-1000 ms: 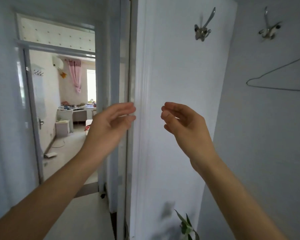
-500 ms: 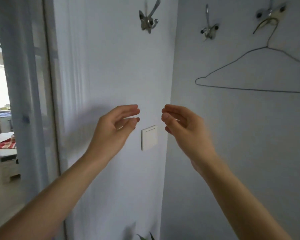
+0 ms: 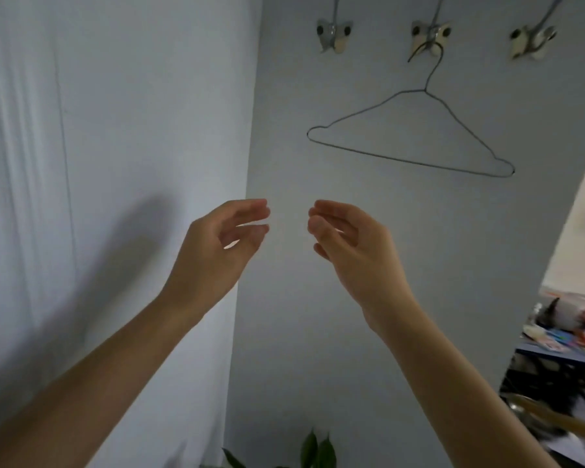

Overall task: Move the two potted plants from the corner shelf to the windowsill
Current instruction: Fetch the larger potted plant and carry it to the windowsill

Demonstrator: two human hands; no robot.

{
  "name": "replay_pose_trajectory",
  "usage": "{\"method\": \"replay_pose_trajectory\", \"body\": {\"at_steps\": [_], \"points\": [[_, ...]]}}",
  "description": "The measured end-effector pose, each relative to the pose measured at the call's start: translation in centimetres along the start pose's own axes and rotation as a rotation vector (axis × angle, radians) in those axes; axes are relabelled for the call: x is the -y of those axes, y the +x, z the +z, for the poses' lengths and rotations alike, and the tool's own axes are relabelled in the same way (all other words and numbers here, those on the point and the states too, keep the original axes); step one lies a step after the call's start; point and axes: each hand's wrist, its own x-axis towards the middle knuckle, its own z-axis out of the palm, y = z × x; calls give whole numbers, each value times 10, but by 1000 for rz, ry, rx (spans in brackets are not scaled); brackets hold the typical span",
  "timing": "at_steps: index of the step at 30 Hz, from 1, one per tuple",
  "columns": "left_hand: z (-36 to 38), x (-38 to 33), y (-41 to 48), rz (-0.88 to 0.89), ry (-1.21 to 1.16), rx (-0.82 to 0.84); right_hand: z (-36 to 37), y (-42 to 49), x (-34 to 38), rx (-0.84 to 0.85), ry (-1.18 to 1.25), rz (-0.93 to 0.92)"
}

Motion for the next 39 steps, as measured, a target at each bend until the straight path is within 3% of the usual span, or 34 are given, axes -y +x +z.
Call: {"method": "replay_pose_trajectory", "body": {"at_steps": [7,22,39], "points": [[9,-8,-7,-18,-65,33,-24,-14,12,-56,-19,-5],[59,-29,-46,-35,25,69,-86,-44,-11,-63,76,72],[70,97,4,-36,-30,101,-22,2,-112,-109,-62,127]]}}
